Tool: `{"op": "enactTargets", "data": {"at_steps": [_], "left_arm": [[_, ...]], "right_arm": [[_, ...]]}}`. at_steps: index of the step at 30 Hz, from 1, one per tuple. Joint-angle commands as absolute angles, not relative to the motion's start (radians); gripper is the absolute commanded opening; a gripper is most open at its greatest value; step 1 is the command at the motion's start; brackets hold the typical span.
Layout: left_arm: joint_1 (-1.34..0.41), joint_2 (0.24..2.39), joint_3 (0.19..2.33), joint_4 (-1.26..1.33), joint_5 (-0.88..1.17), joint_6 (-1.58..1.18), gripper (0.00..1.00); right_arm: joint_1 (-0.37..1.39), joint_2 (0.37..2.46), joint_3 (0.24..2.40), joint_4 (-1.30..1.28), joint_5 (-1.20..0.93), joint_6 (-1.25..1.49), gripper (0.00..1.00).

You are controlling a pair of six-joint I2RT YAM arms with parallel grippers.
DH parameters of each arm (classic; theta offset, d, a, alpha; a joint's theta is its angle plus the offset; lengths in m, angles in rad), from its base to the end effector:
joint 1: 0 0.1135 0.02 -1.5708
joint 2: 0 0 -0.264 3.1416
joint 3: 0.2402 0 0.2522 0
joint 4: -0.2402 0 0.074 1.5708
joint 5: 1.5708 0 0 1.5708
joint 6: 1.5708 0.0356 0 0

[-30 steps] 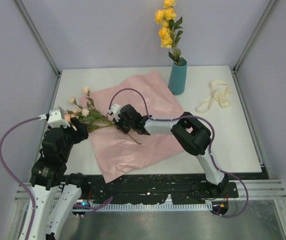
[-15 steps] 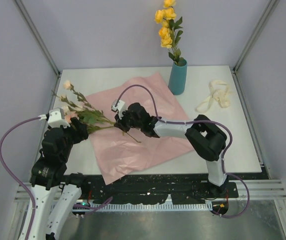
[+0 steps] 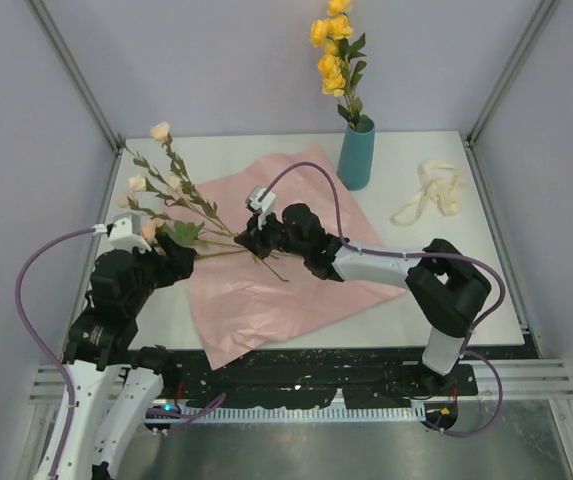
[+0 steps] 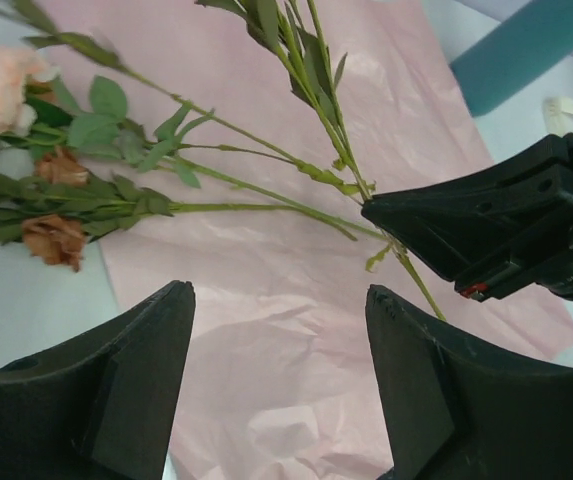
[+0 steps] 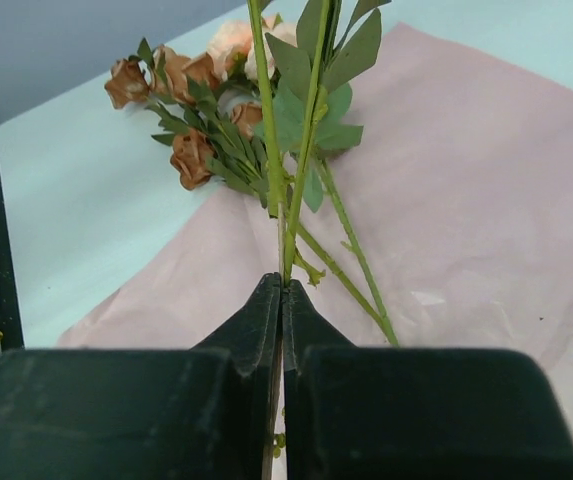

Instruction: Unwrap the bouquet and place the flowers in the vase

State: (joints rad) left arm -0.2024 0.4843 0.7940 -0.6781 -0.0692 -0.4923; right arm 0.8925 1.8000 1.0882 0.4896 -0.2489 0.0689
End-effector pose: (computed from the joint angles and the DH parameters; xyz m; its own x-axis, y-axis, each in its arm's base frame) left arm 0.1019 -0.0184 0.3288 -0.3758 -0.4042 -0.8339 -0.0457 0.9068 -0.4190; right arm 0.2507 0.3251 0.2321 -0.2003 -0.1422 -0.9694 -0.8937 0.4319 0.1213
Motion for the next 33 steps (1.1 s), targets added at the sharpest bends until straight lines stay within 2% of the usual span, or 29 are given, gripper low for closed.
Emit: {"op": "enactTargets", "data": {"at_steps": [1,6,14,25,33], "left_arm": [[-0.198,0.524,0.756,-0.551,0.126,-0.607,0.75],[-0.198,0.59,0.698,-0.379,0.245,-0.679,0.8],[-0.199,0.747,0.641,-0.158,0.333,-0.817,0.8],[-0.213,0.807,0.46,0.188,0.337,-0.891,0.84],[-0.222,0.798,0.393,0.221,0.298,-0.867,0.85]], "right_arm": [[0.891,1.689,1.074,0.588,-0.247,0.104,0.05],[0.891,1.631,1.022,0.61,-0.268,0.126,0.05],[0.893,1.531,0.925,0.643,-0.276,0.144,0.05],[0.893,1.572,0.919,0.583,-0.249,0.221,0.05],[0.893,1.606,0.933,0.551,-0.225,0.32,0.05]]}}
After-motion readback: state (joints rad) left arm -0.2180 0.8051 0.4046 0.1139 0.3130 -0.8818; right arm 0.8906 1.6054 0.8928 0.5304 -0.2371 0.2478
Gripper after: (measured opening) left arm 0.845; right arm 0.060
